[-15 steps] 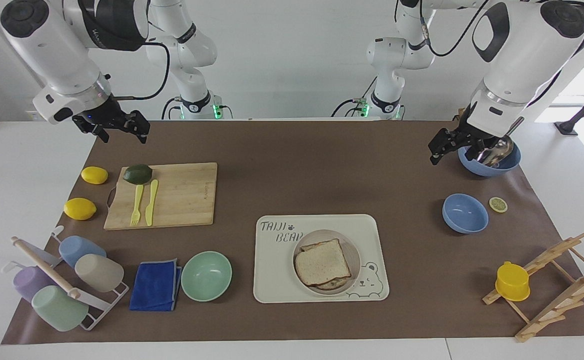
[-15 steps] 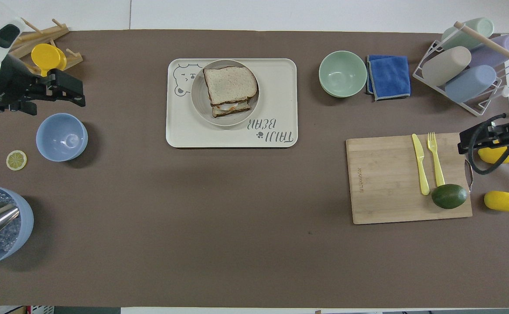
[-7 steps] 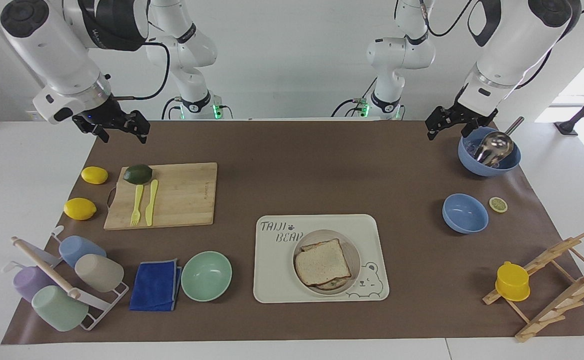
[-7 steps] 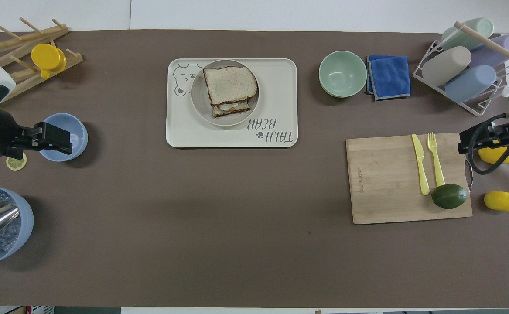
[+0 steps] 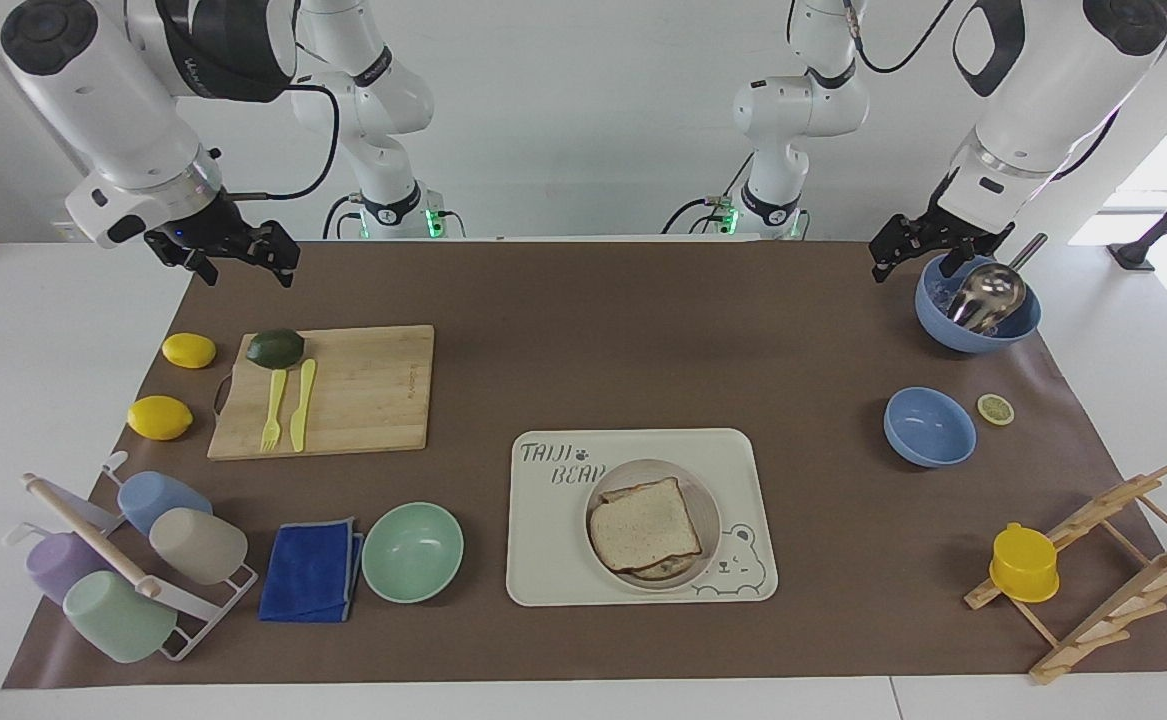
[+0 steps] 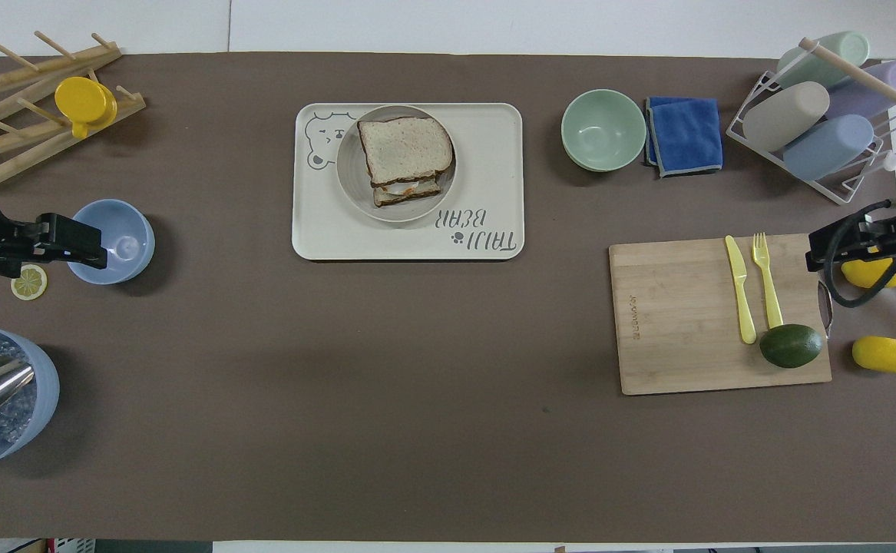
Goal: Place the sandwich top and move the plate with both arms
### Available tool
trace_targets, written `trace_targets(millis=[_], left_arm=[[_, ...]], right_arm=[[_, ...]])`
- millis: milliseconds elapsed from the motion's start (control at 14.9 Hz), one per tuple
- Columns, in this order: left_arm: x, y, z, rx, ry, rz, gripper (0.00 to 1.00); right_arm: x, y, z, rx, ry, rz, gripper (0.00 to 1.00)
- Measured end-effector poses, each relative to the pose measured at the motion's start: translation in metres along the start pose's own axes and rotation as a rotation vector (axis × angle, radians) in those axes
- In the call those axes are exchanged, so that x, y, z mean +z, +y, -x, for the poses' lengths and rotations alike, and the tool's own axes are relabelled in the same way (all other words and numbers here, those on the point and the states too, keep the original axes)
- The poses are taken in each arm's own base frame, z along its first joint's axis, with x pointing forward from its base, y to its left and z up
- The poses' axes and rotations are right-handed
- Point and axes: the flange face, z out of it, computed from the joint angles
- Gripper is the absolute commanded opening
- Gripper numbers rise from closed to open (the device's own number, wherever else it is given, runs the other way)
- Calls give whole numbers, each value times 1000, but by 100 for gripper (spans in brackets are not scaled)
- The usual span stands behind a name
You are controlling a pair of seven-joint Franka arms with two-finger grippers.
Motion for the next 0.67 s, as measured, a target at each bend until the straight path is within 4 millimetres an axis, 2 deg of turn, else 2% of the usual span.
trace_targets(millis=[670], left_arm=[[-3, 4, 3, 7, -9, -2, 100]], right_arm=[[0, 0, 0, 0, 0, 0, 100]])
